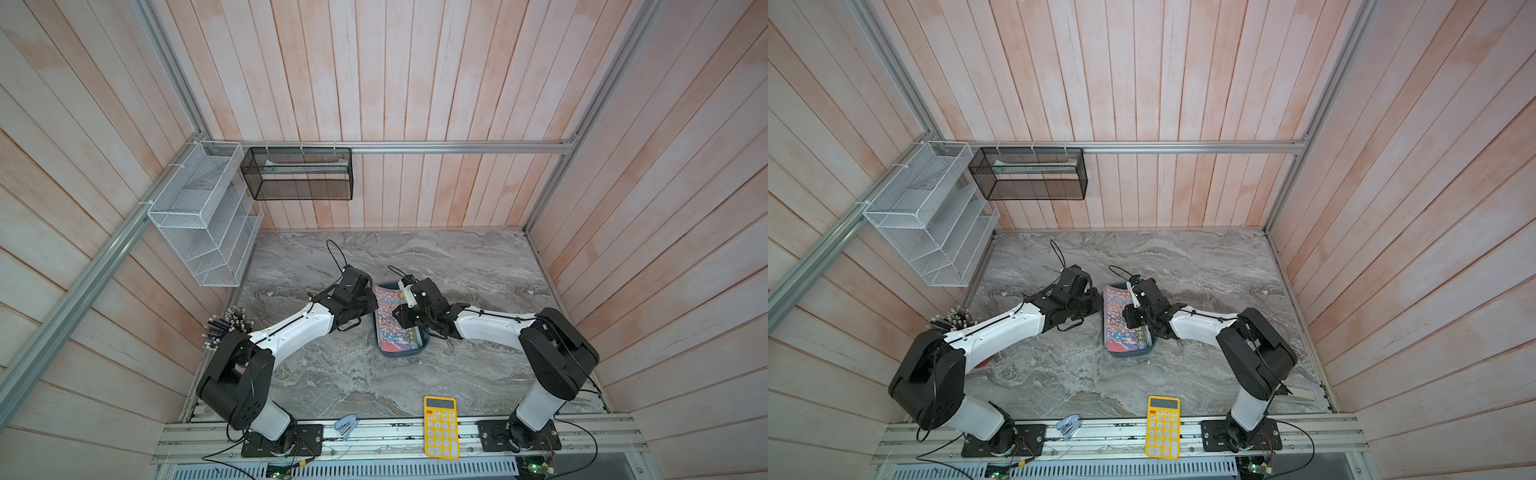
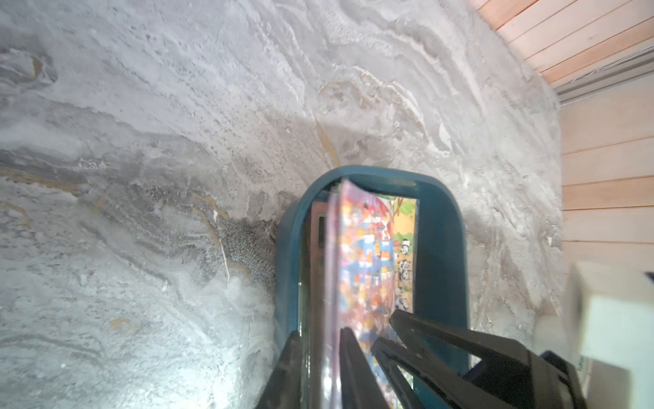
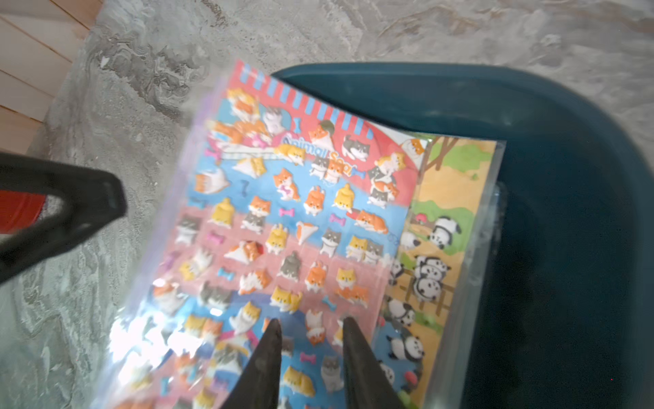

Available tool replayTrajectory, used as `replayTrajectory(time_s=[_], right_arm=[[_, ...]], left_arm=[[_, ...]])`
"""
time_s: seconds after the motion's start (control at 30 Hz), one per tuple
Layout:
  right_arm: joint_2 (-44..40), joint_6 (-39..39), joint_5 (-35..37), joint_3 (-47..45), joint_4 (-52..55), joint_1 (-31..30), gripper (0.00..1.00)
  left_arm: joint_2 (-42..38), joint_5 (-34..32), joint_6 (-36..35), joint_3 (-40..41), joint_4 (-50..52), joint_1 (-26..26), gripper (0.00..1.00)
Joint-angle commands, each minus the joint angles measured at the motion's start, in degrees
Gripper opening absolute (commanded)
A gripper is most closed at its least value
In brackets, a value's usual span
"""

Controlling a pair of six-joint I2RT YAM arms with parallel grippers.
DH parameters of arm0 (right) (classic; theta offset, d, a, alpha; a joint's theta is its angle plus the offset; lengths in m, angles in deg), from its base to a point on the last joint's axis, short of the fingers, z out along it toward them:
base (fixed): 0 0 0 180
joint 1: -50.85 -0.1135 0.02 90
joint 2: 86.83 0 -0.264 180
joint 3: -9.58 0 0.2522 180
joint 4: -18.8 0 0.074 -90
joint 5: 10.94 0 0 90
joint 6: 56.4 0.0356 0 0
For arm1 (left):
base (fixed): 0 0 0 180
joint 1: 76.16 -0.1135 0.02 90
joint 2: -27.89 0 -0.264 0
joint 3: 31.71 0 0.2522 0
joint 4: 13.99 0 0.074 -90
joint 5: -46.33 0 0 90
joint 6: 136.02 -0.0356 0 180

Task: Take the stickers out of the storage box
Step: Pick up the sticker from the storage box.

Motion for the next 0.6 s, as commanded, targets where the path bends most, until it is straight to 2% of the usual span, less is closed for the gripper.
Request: replayTrajectory(time_s=[0.0, 0.1, 0.2, 0.47, 0.57], right_arm=[[-1.13, 0.28, 3.1, 0.52, 4.14, -0.52, 0.35], [-0.78, 0.74, 1.48, 0.65, 4.13, -0.52, 0.46], [-0.14, 1.72, 0.19, 0.6, 3.83, -0.52, 0.5], [2.64, 3.52, -3.57, 0.29, 1.06, -0.52, 0.48], [2.64, 3.66, -3.37, 0.24, 0.76, -0.5, 0.48]], left_arm=[[-1.37, -1.72, 0.14, -0.52, 0.04, -0.28, 0.23], [-0.99, -0.81, 0.54, 0.14, -0.98, -0.29, 0.23], [-0.02, 0.21, 1.1, 0.62, -1.77, -0.28, 0.23], [3.07, 2.2, 0.78, -0.33, -2.32, -0.28, 0.22], [3.05, 2.57, 0.41, -1.68, -1.76, -0.28, 0.18]])
